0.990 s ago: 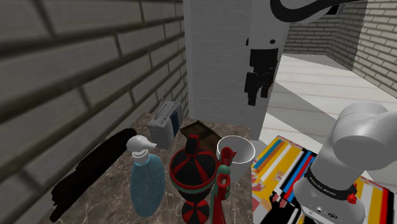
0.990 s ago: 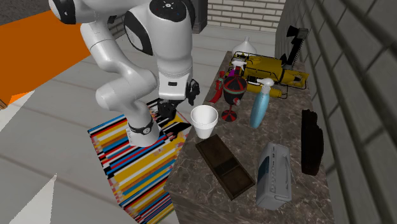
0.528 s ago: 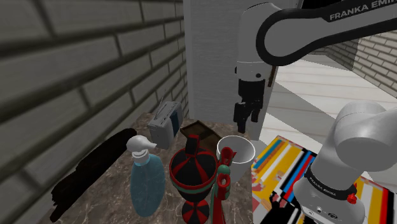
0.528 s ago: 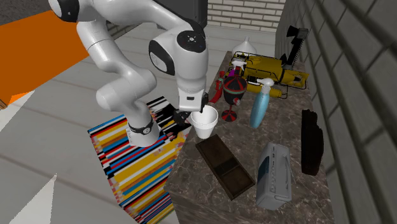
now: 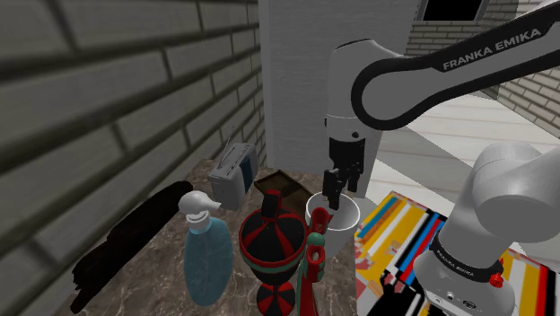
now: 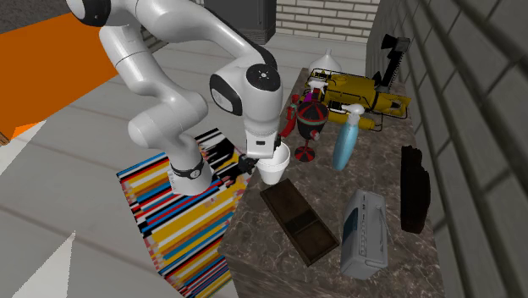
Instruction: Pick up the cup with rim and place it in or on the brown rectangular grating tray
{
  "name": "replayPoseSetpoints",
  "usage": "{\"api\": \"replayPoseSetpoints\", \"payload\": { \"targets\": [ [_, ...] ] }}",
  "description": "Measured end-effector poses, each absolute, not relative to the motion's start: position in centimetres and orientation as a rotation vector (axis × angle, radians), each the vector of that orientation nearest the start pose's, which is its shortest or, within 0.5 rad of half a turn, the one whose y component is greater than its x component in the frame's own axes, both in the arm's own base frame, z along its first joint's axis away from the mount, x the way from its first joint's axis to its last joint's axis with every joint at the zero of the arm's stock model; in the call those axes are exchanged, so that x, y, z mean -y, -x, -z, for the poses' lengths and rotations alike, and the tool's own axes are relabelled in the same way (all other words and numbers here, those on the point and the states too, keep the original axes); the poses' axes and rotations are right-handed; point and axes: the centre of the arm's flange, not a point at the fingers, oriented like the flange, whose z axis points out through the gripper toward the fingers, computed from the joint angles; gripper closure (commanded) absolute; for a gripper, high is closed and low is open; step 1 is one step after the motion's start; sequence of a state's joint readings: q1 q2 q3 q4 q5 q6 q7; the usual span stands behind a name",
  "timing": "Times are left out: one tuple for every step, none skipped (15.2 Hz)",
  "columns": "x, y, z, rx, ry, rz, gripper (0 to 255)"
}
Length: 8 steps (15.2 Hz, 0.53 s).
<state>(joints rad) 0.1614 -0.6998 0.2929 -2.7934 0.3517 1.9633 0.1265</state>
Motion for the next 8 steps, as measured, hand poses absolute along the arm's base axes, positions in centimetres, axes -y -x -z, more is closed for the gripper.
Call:
{"api": "replayPoseSetpoints", "payload": {
  "targets": [
    [-14.8, -27.23, -37.43, 0.136, 3.039, -0.248, 0],
    [-14.86, -27.19, -37.08, 0.136, 3.039, -0.247, 0],
    [-14.83, -27.16, -36.94, 0.136, 3.039, -0.247, 0],
    [-14.82, -27.2, -36.86, 0.136, 3.039, -0.247, 0],
    [-14.82, -27.21, -36.84, 0.136, 3.039, -0.247, 0],
    [-14.82, -27.21, -36.82, 0.136, 3.039, -0.246, 0],
    [-14.82, -27.21, -36.82, 0.136, 3.039, -0.246, 0],
    [-14.82, -27.21, -36.81, 0.136, 3.039, -0.246, 0]
  ]
}}
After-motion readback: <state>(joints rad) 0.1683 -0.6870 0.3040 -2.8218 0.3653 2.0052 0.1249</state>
